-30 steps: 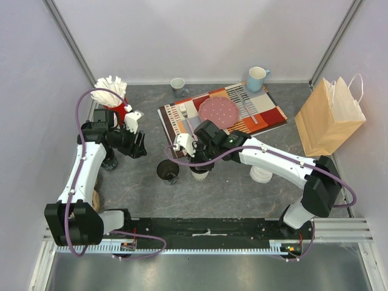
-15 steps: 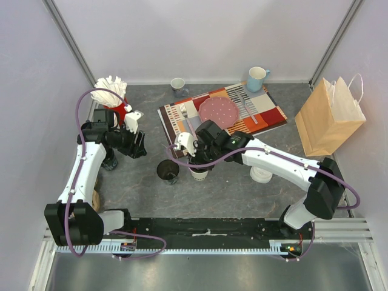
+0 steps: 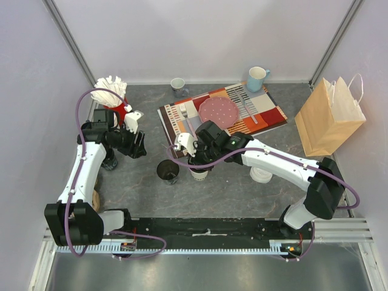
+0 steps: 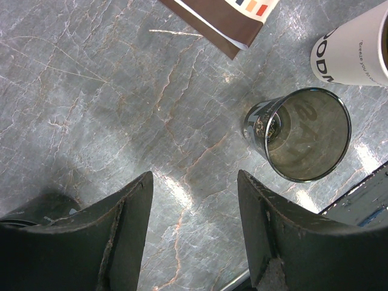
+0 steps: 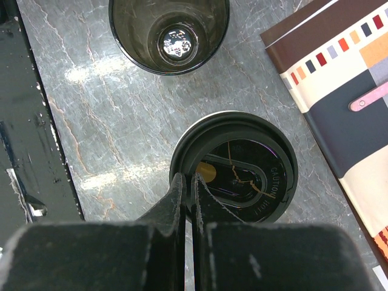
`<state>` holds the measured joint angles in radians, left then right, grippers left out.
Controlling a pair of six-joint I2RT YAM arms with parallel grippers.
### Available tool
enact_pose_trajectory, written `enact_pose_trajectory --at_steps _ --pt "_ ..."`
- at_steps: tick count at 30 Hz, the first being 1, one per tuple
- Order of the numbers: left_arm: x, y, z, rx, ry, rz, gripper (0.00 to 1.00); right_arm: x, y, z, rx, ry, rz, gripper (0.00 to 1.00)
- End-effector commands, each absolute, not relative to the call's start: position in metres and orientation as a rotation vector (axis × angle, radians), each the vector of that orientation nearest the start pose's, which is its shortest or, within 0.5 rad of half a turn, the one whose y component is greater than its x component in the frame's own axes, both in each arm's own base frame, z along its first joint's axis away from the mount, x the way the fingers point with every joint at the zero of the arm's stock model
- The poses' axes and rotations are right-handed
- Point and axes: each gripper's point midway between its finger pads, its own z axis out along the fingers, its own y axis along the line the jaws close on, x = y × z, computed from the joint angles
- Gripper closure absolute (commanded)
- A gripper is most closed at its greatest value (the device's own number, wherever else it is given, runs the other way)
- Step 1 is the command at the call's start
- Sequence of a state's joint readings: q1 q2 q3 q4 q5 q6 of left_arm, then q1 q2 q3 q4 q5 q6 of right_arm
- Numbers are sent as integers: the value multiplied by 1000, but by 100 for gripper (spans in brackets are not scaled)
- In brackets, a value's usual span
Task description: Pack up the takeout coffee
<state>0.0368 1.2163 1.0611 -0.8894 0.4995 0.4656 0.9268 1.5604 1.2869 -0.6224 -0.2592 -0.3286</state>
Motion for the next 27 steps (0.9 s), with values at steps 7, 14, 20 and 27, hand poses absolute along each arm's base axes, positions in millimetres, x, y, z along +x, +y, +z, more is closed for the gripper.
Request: enact_pose_trajectory --at_steps 7,14,20,27 --pt "271 -57 170 733 2343 -412 35 205 343 149 -1583 1950 634 100" --pt "271 -57 170 733 2344 -413 35 205 343 146 -1584 1966 632 100" --pt "271 -57 170 732 2344 -413 35 205 341 146 -1578 1973 624 100" --pt "271 -57 170 737 2341 -411 35 211 343 167 -1530 1949 607 100"
